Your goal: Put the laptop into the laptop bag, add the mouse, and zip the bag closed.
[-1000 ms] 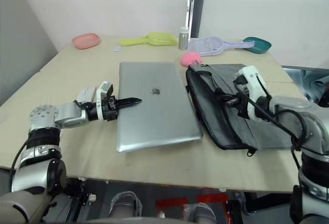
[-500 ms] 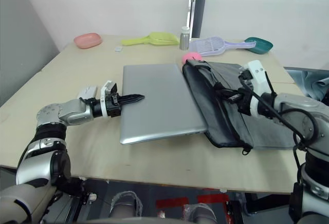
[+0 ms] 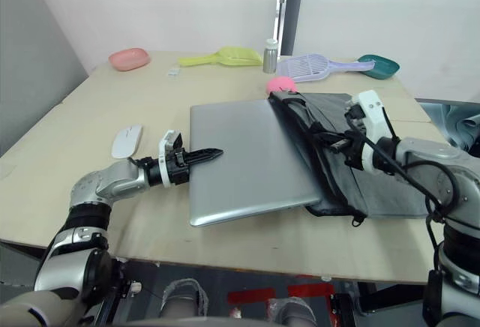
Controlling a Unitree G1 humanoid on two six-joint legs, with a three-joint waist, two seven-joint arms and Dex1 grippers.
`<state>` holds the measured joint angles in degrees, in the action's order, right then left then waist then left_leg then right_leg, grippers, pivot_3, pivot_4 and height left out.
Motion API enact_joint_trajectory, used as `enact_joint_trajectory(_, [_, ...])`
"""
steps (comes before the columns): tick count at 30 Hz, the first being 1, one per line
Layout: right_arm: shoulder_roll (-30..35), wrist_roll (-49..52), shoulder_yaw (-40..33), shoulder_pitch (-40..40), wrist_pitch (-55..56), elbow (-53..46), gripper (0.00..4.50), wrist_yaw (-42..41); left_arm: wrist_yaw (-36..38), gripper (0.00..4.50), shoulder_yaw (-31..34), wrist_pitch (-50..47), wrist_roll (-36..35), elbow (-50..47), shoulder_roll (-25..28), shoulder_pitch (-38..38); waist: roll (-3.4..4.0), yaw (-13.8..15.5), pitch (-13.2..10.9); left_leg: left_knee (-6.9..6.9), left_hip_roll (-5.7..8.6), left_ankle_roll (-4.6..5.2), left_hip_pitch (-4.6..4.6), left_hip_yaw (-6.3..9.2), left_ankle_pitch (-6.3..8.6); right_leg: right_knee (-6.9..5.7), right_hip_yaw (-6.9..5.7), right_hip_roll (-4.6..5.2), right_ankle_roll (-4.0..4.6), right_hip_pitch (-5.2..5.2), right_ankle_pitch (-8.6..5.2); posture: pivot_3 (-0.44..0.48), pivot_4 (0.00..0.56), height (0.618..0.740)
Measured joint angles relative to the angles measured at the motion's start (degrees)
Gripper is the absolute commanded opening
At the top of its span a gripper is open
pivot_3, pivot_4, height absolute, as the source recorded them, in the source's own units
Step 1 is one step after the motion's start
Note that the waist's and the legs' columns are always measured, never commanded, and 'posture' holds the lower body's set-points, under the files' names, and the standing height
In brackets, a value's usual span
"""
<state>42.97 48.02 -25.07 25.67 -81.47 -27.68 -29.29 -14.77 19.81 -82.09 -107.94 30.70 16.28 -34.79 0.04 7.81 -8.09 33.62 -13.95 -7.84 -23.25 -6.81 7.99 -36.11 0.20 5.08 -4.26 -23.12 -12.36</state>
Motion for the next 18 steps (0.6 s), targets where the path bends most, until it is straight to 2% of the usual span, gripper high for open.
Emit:
enact_joint_trajectory(8, [-0.68,1.79,1.21,0.02,0.06,-1.59,0.01,1.37,-4.9,0.35,0.03,5.23,-0.17,-3.03,-7.46,-0.02,0.0,-0.19,0.0,-0.01,0.02,0.01,-0.01,-0.01,0.0,0.05,0.02,0.01,-0.32,0.01,0.18,0.0,0.15,0.74])
enact_joint_trajectory(18, [-1.12,3.27,1.63,0.03,0.28,-2.04,0.01,2.46,-7.82,0.35,-4.91,5.59,-0.34,-3.53,-7.81,-0.3,0.0,-0.79,0.0,0.0,0.03,0.01,0.01,-0.02,0.0,0.04,0.05,0.02,-0.34,0.01,0.19,0.0,0.15,0.74])
